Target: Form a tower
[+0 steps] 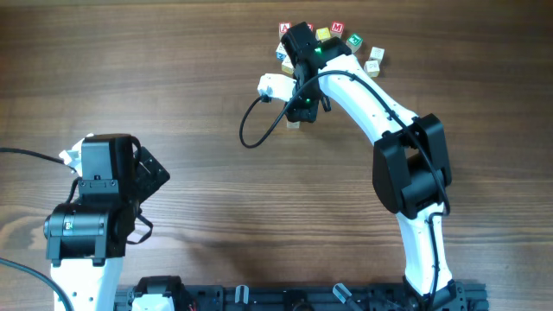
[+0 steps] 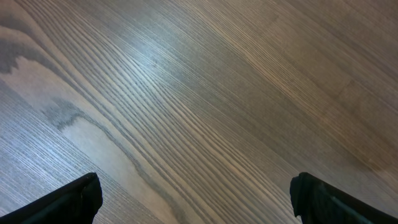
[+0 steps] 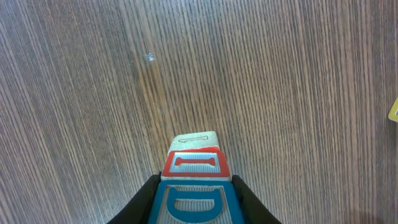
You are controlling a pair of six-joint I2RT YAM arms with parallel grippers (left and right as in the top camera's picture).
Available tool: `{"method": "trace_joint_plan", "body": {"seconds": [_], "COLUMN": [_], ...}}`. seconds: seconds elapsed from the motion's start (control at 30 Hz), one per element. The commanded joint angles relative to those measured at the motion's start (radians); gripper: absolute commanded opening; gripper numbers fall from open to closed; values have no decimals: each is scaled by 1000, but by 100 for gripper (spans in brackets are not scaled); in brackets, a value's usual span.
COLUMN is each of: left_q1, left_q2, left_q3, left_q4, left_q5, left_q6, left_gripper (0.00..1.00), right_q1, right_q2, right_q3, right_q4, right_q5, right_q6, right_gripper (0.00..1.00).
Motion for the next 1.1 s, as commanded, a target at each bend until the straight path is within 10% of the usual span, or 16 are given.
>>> {"method": "trace_joint_plan", "body": {"seconds": [0.0,1.07], "left_q1": [8,8], "left_q2": [0,0], "left_q3": [-1,-1], "left_q4": [0,0], "left_q5": [2,2], "left_q6": [-10,-10], "left_gripper": [100,100], "right_q1": [3,6], "right_q2": [5,-62], "right_q3": [0,3], "right_q4": [-15,-12], "right_q5": [-2,-55], "right_q6": [-41,-230], "right_gripper": [9,4]}}
